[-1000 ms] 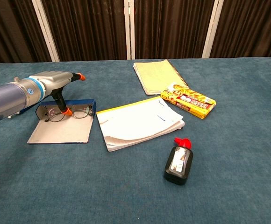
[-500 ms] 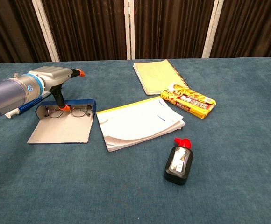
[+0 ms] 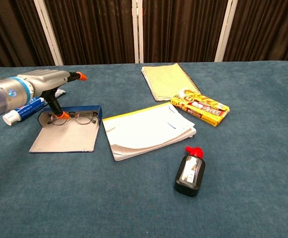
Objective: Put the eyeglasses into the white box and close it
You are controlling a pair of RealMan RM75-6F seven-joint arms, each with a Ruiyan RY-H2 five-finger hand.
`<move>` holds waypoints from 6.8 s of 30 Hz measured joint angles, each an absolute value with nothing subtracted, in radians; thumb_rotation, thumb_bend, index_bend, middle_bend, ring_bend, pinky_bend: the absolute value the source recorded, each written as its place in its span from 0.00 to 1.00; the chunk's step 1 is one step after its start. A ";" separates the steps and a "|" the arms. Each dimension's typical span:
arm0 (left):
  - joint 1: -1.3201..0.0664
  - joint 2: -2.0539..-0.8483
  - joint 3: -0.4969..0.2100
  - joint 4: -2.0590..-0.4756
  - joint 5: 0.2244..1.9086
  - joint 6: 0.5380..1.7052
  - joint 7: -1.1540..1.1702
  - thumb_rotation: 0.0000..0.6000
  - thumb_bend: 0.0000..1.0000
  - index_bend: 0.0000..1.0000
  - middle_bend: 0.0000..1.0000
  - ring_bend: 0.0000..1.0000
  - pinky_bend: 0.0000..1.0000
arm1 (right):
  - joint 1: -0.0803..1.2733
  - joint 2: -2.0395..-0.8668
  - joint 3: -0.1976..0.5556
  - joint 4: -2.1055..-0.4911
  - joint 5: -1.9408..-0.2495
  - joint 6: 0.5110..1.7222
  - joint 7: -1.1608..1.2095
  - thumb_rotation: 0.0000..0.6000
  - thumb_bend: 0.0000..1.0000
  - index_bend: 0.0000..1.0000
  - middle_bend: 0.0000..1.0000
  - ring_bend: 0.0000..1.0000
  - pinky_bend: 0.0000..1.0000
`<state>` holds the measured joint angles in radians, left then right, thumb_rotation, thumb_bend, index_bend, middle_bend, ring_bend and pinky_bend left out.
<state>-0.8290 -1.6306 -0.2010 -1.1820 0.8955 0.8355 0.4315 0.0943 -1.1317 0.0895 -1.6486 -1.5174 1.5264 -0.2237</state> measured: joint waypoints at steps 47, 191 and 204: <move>-0.599 -1.686 -0.034 -1.232 1.276 1.047 0.260 1.00 0.24 0.10 0.00 0.00 0.00 | 0.088 -1.109 0.084 -1.653 -1.549 1.540 -0.164 1.00 0.00 0.00 0.00 0.00 0.00; -0.715 -1.485 -0.146 -1.439 0.898 0.788 0.313 1.00 0.52 0.64 0.00 0.00 0.00 | 0.091 -1.122 0.081 -1.641 -1.538 1.526 -0.190 1.00 0.00 0.00 0.00 0.00 0.00; -0.753 -1.476 -0.175 -1.427 0.859 0.784 0.297 1.00 0.52 0.64 0.00 0.00 0.00 | 0.093 -1.126 0.082 -1.637 -1.531 1.519 -0.196 1.00 0.00 0.00 0.00 0.00 0.00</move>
<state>-0.7534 -1.4758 -0.1747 -1.4269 0.8593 0.7839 0.2971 0.0935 -1.1265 0.0819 -1.6371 -1.5313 1.5189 -0.1962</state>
